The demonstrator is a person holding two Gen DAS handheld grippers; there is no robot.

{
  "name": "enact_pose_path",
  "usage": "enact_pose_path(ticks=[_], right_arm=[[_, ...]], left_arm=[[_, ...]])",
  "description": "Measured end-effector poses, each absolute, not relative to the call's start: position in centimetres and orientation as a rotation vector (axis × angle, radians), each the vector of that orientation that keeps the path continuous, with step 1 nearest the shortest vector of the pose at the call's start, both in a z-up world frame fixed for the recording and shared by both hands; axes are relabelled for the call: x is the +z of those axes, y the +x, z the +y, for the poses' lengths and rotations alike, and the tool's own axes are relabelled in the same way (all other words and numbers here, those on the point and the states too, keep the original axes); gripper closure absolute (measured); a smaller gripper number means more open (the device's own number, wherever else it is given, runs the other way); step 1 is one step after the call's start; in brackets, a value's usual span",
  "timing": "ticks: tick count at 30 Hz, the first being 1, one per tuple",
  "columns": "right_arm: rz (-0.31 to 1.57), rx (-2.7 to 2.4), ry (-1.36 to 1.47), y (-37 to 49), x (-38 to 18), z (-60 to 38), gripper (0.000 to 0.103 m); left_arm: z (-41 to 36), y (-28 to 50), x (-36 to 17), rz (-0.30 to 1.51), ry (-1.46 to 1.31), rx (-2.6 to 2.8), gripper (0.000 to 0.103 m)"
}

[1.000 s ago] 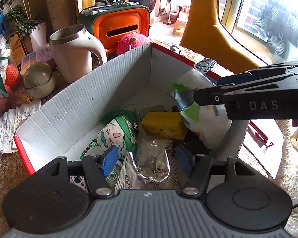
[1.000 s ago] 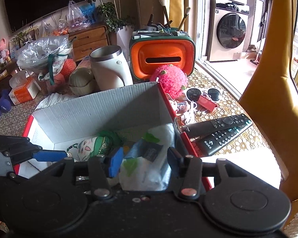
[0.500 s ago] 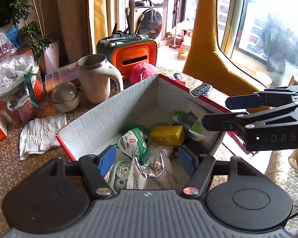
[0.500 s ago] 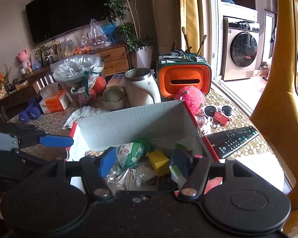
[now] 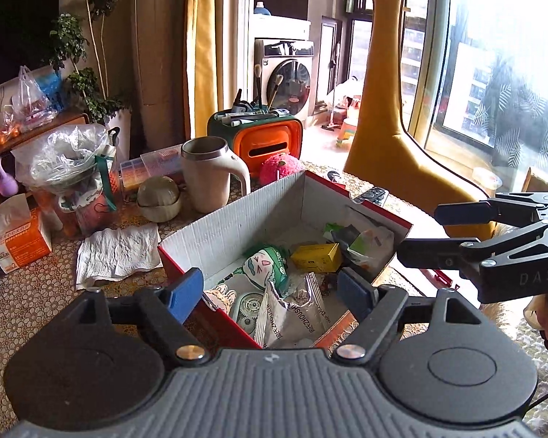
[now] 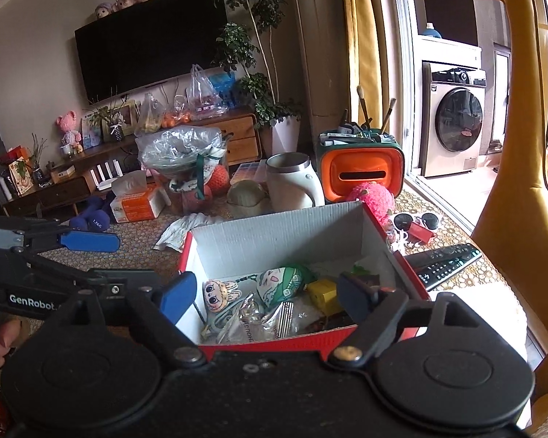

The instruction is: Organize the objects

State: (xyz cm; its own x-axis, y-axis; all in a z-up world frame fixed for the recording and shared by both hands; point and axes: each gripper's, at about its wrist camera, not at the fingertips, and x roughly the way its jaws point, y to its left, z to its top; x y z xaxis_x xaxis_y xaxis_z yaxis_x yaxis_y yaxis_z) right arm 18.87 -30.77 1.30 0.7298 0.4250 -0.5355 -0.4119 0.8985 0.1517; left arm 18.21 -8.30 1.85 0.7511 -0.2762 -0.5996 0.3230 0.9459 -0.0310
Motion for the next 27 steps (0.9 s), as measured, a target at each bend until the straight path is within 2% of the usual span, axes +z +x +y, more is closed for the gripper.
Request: enact_pose_path(ticks=[6,8,10,12,27], right_arm=[[0.552,0.475,-0.002,16.7,1.3,-30.2,0.014],[0.542,0.485,0.001,16.0,1.4,-30.1,0.011],[0.529,0.490,0.005,15.3,1.5,-30.0,0.005],[0.513,0.488,0.007,14.7,1.6,-30.0,0.001],[0.483,0.493,0.059,11.3,1.5,-30.6,0.001]], left_arm=[[-7.6,16.1,1.9,0.619,0.067,-0.294,0.014],[-7.3,15.6,1.8,0.617,0.055,-0.290,0.007],[-7.1,15.0,1.9,0.609,0.049,-0.278,0.002],[-6.8,14.4,2.1,0.601,0.038,-0.274,0.002],[-6.0,11.1,2.4,0.574,-0.018,-0.229,0.000]])
